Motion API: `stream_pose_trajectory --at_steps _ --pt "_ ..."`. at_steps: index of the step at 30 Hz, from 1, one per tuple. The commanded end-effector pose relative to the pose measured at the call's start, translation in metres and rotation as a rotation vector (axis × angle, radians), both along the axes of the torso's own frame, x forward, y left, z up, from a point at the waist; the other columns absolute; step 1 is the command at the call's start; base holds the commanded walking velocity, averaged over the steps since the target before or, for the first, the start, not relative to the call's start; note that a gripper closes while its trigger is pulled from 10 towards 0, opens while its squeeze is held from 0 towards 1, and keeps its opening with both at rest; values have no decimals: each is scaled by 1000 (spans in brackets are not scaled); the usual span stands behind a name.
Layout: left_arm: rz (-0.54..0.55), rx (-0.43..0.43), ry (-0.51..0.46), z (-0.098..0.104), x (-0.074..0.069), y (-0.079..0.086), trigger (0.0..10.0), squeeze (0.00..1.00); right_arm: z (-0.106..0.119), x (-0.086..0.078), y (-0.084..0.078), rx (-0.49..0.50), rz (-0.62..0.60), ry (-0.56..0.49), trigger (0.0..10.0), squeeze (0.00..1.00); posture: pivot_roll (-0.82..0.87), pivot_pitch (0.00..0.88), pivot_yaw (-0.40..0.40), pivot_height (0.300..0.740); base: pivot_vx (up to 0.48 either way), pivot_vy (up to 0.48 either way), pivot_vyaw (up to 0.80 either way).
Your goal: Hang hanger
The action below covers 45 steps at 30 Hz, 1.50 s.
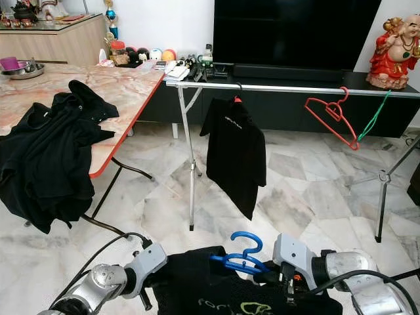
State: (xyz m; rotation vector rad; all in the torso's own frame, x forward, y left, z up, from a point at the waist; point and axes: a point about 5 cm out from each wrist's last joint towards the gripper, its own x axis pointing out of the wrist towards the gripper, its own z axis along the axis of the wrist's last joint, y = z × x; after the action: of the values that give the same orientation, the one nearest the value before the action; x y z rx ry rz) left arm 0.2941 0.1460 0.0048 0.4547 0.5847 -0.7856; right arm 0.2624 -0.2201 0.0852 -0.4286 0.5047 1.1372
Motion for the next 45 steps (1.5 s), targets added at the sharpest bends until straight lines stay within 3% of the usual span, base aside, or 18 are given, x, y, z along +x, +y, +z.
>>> stream_pose_trajectory --at_steps 1,5,10,14,17,22,24,27,29,34,36,39,41,43,45 --pt "95 56 0 -2 2 18 0 0 15 15 -16 -5 -128 -112 10000 0 -33 0 -22 740 0 0 0" --pt "213 105 -19 -1 5 32 0 0 15 29 -31 -52 -331 -189 10000 0 -34 0 -20 740 0 0 0" --pt "237 170 14 -7 0 38 0 0 14 30 -34 -12 -412 -171 10000 0 -34 4 -18 740 0 0 0" --pt "172 181 65 -14 -6 32 0 0 22 40 -34 38 -492 -258 10000 0 -30 9 -19 740 0 0 0" --pt "70 227 120 -22 -16 27 0 0 42 57 -37 197 -658 -353 10000 0 -31 12 -17 740 0 0 0" --pt "-34 165 152 -22 -19 12 0 0 65 69 -38 415 -799 -426 10000 0 -28 14 -19 740 0 0 0" --pt "-41 150 149 -21 -17 9 0 0 62 68 -35 416 -776 -395 10000 0 -26 13 -20 740 0 0 0" --pt "-113 112 175 -18 -18 3 0 0 54 66 -29 337 -719 -417 10000 0 -26 12 -22 740 0 0 0" --pt "-170 88 191 -16 -19 0 0 0 55 67 -27 376 -743 -420 10000 0 -25 12 -23 740 0 0 0" --pt "-199 85 174 -11 -16 -1 0 0 57 70 -23 422 -785 -448 10000 0 -27 13 -21 740 0 0 0" --pt "-208 83 163 -8 -14 -1 0 0 63 72 -19 521 -832 -489 10000 0 -29 15 -21 740 0 0 0" --pt "-207 21 148 0 -8 -4 0 0 76 75 -12 801 -913 -500 10000 0 -30 16 -22 740 0 0 0" --pt "-216 -20 140 6 -4 -7 0 0 76 76 -3 1013 -942 -432 10000 0 -24 16 -23 740 0 0 0" --pt "-216 -25 136 8 -3 -7 0 0 75 76 0 1049 -938 -415 10000 0 -23 17 -23 740 0 0 0" --pt "-209 -41 128 10 -1 -7 0 0 71 74 10 1021 -882 -421 10000 0 -16 18 -23 740 0 0 0"
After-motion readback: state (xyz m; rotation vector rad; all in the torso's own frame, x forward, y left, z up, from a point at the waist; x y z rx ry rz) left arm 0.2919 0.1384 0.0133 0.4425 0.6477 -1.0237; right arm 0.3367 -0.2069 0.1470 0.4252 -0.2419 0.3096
